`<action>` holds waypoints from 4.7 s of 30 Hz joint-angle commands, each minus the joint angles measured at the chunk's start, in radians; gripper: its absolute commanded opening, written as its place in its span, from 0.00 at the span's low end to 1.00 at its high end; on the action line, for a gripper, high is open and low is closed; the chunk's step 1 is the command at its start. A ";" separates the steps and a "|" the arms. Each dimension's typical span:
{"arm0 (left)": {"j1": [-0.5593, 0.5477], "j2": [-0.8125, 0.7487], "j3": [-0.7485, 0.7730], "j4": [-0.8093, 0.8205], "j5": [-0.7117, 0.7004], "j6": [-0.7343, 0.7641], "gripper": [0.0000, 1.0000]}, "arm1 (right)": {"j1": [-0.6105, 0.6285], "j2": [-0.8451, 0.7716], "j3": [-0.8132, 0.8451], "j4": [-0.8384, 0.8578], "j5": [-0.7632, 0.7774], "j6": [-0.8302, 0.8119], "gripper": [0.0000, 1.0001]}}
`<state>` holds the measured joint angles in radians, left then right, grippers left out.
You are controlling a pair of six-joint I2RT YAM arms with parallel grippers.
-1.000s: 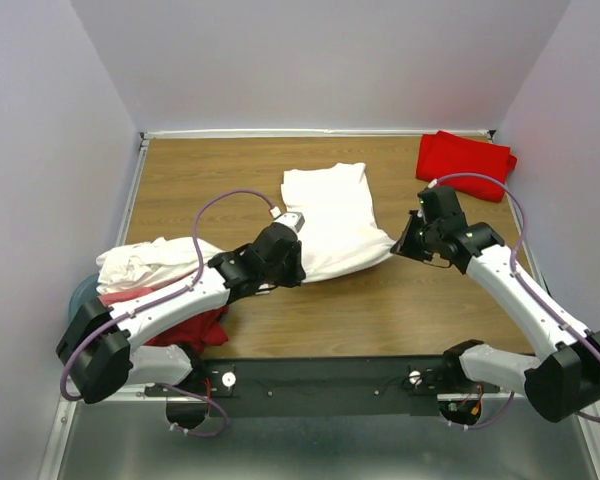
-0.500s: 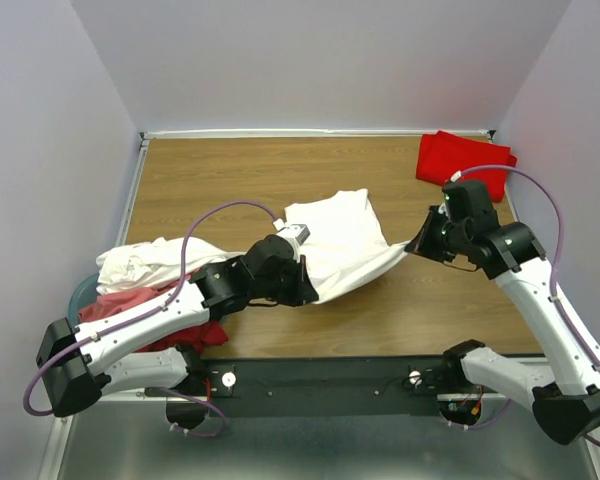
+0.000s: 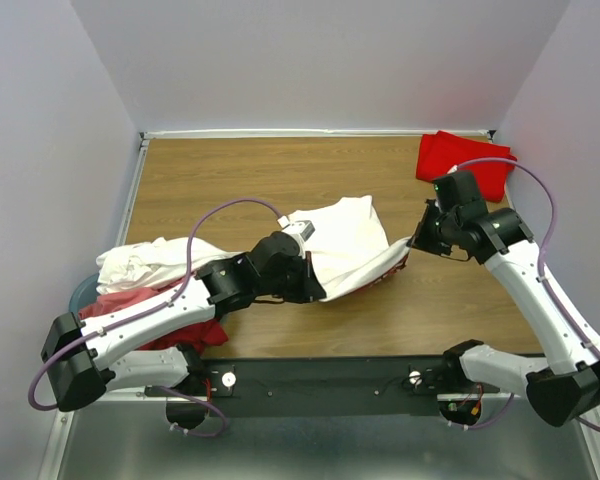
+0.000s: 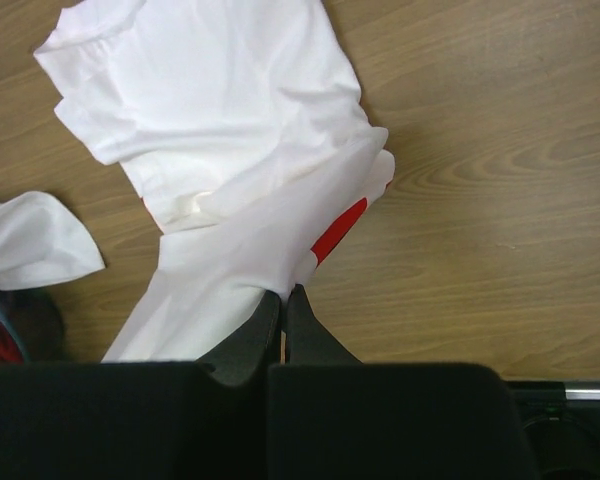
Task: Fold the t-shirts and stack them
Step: Fold the tshirt, then neatly place the folded tshirt to the corner
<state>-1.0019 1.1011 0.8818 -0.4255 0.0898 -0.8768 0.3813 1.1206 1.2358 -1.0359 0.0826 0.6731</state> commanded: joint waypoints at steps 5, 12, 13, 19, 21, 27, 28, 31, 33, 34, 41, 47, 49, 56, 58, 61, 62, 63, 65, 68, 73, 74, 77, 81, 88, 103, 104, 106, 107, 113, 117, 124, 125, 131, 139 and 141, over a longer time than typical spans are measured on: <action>0.017 0.042 -0.021 0.048 -0.007 -0.001 0.00 | -0.001 0.074 0.033 0.118 0.146 0.020 0.01; 0.091 0.054 -0.035 0.097 -0.013 0.019 0.00 | -0.001 0.162 0.088 0.163 0.167 0.000 0.01; 0.114 0.055 -0.035 0.103 -0.010 0.022 0.00 | -0.001 0.171 0.108 0.166 0.174 -0.006 0.01; 0.196 0.079 -0.032 0.149 0.024 0.087 0.00 | -0.001 0.245 0.169 0.192 0.187 -0.029 0.01; 0.236 0.092 -0.032 0.157 0.034 0.110 0.00 | -0.001 0.266 0.192 0.203 0.190 -0.036 0.01; 0.304 0.147 -0.017 0.195 0.059 0.176 0.00 | -0.002 0.358 0.241 0.250 0.213 -0.063 0.01; 0.312 0.158 -0.015 0.203 0.067 0.183 0.00 | -0.002 0.370 0.248 0.258 0.217 -0.066 0.01; 0.333 0.218 -0.017 0.240 0.085 0.200 0.00 | -0.004 0.427 0.258 0.284 0.227 -0.073 0.01; 0.344 0.246 -0.015 0.258 0.087 0.208 0.00 | -0.007 0.455 0.274 0.292 0.226 -0.076 0.01; 0.348 0.256 -0.009 0.269 0.082 0.216 0.00 | -0.007 0.476 0.278 0.295 0.224 -0.075 0.01; 0.425 0.350 0.032 0.289 0.054 0.262 0.00 | -0.013 0.586 0.330 0.323 0.218 -0.087 0.01; 0.476 0.440 0.071 0.310 0.077 0.312 0.00 | -0.019 0.668 0.373 0.327 0.220 -0.098 0.01; 0.497 0.488 0.100 0.297 0.085 0.357 0.00 | -0.022 0.702 0.390 0.329 0.217 -0.099 0.01; 0.546 0.582 0.164 0.312 0.106 0.403 0.00 | -0.035 0.791 0.435 0.330 0.218 -0.103 0.00; 0.554 0.629 0.227 0.304 0.108 0.426 0.00 | -0.044 0.827 0.447 0.332 0.220 -0.098 0.01; 0.586 0.684 0.339 0.286 0.113 0.435 0.00 | -0.059 0.867 0.491 0.338 0.215 -0.084 0.00; 0.595 0.724 0.373 0.281 0.116 0.434 0.02 | -0.076 0.901 0.516 0.341 0.204 -0.081 0.01; 0.615 0.759 0.438 0.268 0.101 0.434 0.12 | -0.085 0.918 0.568 0.350 0.174 -0.081 0.04; 0.632 0.787 0.505 0.245 0.076 0.427 0.50 | -0.107 0.973 0.643 0.353 0.131 -0.092 0.30; 0.652 0.790 0.600 0.214 0.042 0.427 0.98 | -0.120 0.986 0.740 0.355 0.057 -0.112 0.80; 0.652 0.711 0.573 0.240 0.059 0.449 0.98 | -0.121 0.894 0.676 0.367 0.013 -0.145 0.97; 0.652 0.683 0.516 0.249 0.067 0.450 0.98 | -0.121 0.869 0.604 0.370 0.013 -0.156 0.97; 0.649 0.631 0.383 0.290 0.103 0.453 0.98 | -0.121 0.768 0.480 0.396 0.006 -0.164 0.97; 0.640 0.586 0.246 0.343 0.134 0.460 0.98 | -0.122 0.659 0.262 0.441 -0.056 -0.172 0.98; 0.606 0.539 0.151 0.373 0.133 0.449 0.95 | -0.124 0.542 0.055 0.514 -0.173 -0.164 1.00; 0.530 0.641 0.163 0.350 0.047 0.438 0.89 | -0.197 0.542 -0.157 0.657 -0.237 -0.148 1.00; 0.528 0.651 0.175 0.343 0.042 0.437 0.89 | -0.205 0.557 -0.160 0.671 -0.250 -0.150 1.00; 0.520 0.664 0.200 0.323 0.028 0.430 0.87 | -0.220 0.571 -0.171 0.711 -0.297 -0.167 1.00; 0.517 0.669 0.206 0.318 0.024 0.429 0.87 | -0.228 0.587 -0.173 0.724 -0.311 -0.171 1.00; 0.505 0.701 0.238 0.303 -0.002 0.423 0.85 | -0.265 0.640 -0.187 0.806 -0.431 -0.196 1.00; 0.500 0.733 0.259 0.292 -0.015 0.429 0.82 | -0.283 0.683 -0.190 0.873 -0.509 -0.216 1.00; 0.488 0.786 0.304 0.278 -0.027 0.446 0.76 | -0.288 0.783 -0.138 0.908 -0.619 -0.263 0.98; 0.487 0.796 0.307 0.278 -0.027 0.447 0.75 | -0.289 0.803 -0.133 0.910 -0.623 -0.270 0.98; 0.467 0.836 0.335 0.272 -0.024 0.453 0.70 | -0.288 0.883 -0.102 0.922 -0.672 -0.288 0.84; 0.457 0.847 0.348 0.268 -0.025 0.447 0.70 | -0.243 0.940 -0.081 0.936 -0.675 -0.277 0.47; 0.459 0.842 0.358 0.264 -0.021 0.449 0.75 | -0.240 0.940 -0.076 0.935 -0.669 -0.273 0.34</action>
<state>-0.5381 1.9255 1.2171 -0.1406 0.0834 -0.4339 0.1143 2.0033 1.1675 -0.0380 -0.6147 0.4164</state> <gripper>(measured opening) 0.713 0.424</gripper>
